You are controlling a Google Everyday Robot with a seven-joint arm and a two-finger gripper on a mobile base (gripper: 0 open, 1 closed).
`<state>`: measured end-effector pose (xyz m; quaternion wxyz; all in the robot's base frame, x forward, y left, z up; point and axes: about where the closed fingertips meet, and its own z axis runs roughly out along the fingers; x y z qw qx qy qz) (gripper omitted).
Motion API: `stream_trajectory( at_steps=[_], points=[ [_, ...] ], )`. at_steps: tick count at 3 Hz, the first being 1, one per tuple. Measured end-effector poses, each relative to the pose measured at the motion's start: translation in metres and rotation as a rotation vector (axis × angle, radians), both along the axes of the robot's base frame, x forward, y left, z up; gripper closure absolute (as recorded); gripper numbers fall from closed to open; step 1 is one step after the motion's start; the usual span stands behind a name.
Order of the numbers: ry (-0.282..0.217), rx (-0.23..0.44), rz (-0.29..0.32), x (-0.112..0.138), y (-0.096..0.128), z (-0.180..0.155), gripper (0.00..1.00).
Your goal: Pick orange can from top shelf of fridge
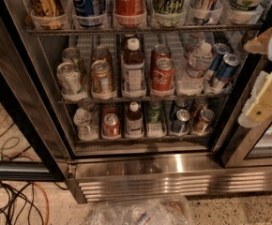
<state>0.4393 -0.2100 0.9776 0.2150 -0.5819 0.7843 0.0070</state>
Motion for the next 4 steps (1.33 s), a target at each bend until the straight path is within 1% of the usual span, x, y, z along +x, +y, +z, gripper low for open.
stream_trajectory(
  at_steps=[1, 2, 3, 4],
  points=[
    [-0.055, 0.182, -0.028, -0.001, 0.015, -0.004, 0.0],
    [-0.144, 0.349, -0.036, 0.002, 0.035, -0.004, 0.0],
    [-0.25, 0.487, -0.033, 0.003, 0.057, 0.005, 0.0],
    [-0.274, 0.557, -0.033, 0.004, 0.068, 0.021, 0.0]
  ],
)
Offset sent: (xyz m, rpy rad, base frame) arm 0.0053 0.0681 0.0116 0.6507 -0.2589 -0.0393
